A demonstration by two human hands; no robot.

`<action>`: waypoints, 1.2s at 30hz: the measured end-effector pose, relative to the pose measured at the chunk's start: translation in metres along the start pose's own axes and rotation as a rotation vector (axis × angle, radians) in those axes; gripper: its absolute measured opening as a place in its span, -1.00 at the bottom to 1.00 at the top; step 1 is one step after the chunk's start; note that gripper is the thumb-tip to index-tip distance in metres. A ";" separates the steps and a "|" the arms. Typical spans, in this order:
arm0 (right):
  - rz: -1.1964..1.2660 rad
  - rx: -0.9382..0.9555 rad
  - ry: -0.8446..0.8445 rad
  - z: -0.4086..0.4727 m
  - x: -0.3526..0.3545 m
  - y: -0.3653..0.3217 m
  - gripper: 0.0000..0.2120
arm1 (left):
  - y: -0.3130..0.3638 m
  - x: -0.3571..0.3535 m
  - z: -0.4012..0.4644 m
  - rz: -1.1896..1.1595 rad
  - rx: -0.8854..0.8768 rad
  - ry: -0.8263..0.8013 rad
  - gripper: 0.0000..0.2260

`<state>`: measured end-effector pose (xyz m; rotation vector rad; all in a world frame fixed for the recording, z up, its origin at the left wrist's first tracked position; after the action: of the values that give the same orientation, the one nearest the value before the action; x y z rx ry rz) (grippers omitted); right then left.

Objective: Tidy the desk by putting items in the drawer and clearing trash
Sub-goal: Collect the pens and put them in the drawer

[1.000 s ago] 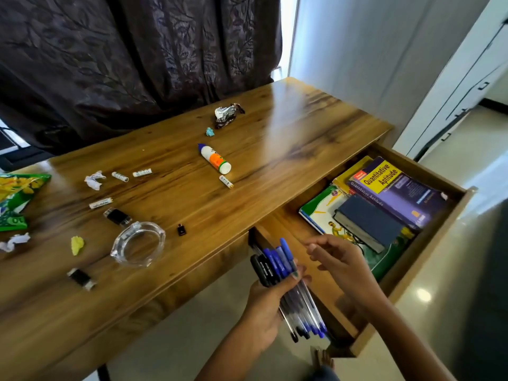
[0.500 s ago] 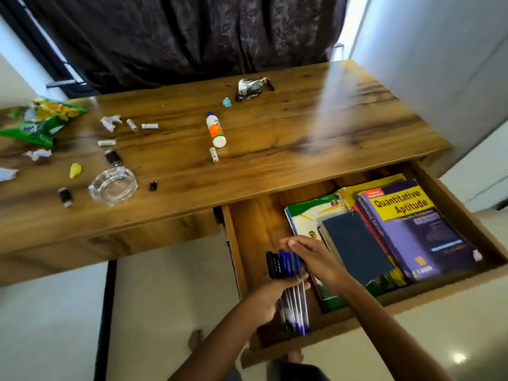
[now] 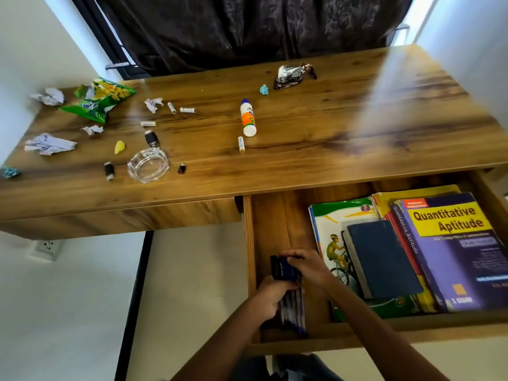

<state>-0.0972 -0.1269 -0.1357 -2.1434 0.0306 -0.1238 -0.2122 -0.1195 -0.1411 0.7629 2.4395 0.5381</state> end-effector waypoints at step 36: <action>-0.057 0.052 0.130 0.010 -0.002 0.009 -0.54 | -0.002 -0.011 -0.017 0.467 -0.132 0.418 -0.40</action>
<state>-0.0979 -0.1233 -0.1486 -2.0820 0.0419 -0.2937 -0.2154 -0.1311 -0.1252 1.2797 2.5544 1.1221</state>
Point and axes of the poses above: each hand's wrist, its own z-axis towards the middle knuckle, its own x-axis out of the back of the hand, y = z × x, the point moved 6 cm from there along z, towards the middle knuckle, and after that the axes turned 13 degrees about -y, right-handed, at the moved point
